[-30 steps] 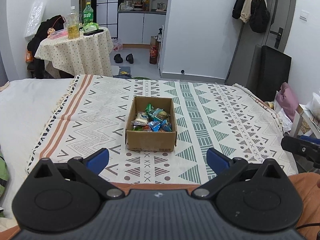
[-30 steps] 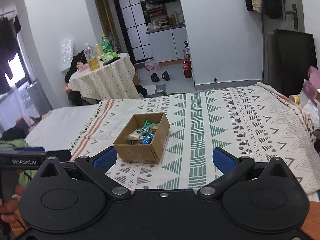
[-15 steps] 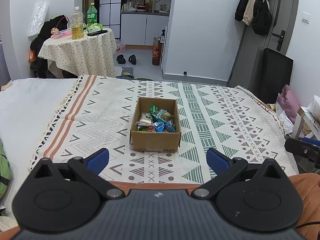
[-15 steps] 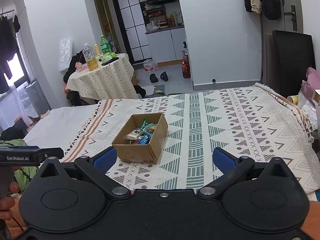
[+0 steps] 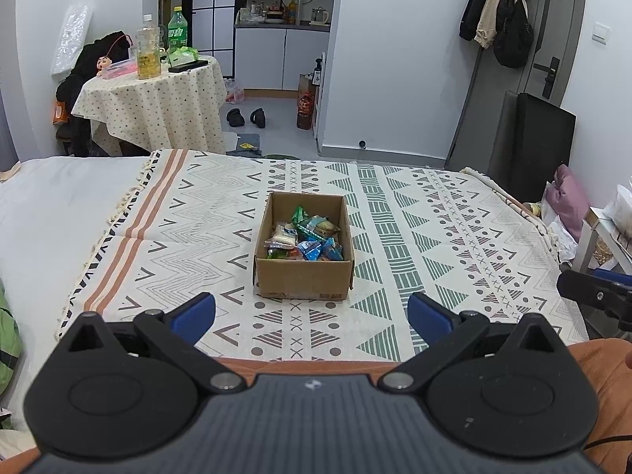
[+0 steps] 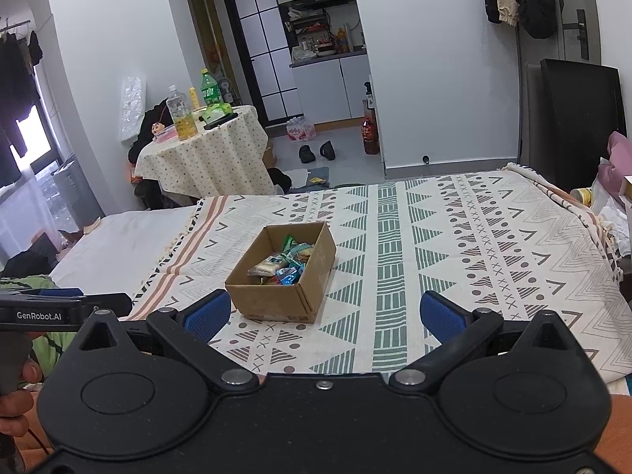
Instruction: Organize snacks
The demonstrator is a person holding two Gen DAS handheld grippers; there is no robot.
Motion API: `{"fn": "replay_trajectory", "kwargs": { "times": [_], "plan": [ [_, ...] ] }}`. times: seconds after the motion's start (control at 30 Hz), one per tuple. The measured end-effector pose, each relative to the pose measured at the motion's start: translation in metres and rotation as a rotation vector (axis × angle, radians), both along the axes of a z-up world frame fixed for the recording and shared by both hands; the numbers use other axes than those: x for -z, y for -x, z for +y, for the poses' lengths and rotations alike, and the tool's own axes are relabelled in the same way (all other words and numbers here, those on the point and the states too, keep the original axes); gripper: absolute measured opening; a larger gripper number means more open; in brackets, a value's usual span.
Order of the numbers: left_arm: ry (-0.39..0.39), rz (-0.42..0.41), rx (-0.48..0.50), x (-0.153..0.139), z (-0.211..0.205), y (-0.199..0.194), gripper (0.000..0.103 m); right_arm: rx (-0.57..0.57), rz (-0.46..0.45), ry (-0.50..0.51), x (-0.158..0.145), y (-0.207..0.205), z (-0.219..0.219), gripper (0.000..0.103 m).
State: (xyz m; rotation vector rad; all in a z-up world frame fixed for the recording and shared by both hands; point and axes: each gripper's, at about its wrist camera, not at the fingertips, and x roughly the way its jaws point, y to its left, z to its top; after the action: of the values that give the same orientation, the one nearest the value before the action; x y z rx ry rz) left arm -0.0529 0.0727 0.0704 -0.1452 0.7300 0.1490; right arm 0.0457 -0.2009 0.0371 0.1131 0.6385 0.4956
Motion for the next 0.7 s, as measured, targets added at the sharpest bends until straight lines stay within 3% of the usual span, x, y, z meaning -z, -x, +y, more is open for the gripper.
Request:
{"fn": "replay_trajectory", "kwargs": {
  "times": [0.7],
  "plan": [
    [0.000, 0.003, 0.007, -0.0003, -0.0024, -0.0001, 0.103, -0.007, 0.002, -0.008, -0.0004, 0.0033, 0.0001, 0.103]
  ]
}}
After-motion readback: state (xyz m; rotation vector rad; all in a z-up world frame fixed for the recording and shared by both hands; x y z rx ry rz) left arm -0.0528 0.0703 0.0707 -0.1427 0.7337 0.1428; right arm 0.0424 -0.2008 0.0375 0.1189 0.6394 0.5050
